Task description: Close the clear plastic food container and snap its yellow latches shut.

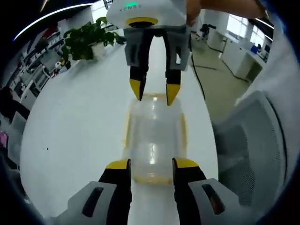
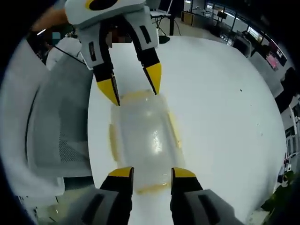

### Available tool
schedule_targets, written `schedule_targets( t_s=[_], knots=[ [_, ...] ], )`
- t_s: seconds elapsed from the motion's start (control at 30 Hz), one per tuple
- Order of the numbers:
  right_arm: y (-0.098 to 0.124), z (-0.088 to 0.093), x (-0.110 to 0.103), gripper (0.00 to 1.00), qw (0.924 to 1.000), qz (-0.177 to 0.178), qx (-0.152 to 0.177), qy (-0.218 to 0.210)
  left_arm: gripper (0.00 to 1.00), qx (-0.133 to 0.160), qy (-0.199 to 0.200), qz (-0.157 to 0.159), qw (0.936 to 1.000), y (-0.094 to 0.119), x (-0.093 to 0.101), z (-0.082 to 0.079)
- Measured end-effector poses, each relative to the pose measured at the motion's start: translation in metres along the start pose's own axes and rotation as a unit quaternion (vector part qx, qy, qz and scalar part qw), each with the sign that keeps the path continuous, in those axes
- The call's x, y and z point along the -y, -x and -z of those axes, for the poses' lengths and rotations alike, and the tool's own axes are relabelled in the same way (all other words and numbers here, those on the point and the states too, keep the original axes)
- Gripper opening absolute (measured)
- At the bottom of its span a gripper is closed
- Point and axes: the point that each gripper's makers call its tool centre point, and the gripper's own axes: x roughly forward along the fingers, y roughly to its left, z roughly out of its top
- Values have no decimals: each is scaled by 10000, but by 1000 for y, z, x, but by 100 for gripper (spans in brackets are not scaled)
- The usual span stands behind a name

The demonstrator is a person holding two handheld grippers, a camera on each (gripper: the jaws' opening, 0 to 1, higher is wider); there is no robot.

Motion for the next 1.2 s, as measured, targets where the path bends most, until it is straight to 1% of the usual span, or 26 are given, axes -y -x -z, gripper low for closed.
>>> schedule_targets(
  t_s=[0.23,0.37,0.47,0.73,0.87,0.97,1.2],
  knots=[
    [-2,-6,-1,28,10000,-55,59,37,31,109,-19,8,9999,-4,-2,-9],
    [-4,-10,-1,27,9999,-75,77,79,31,176,-39,54,9998,-6,0,-14],
    [-6,-14,-2,27,9998,-89,136,104,31,152,-128,61,9998,-10,2,-15],
    [-11,-25,-5,26,9993,-151,256,212,31,230,-121,109,9996,-16,4,-23],
    [-14,-31,-11,27,9986,-295,326,299,31,280,-174,84,9994,-19,6,-28],
    [-14,-35,-10,27,9984,-303,375,283,31,266,-167,95,9995,-21,6,-28],
    [-16,-36,-7,27,9985,-285,410,227,31,226,-127,90,9996,-24,8,-25]
  ],
)
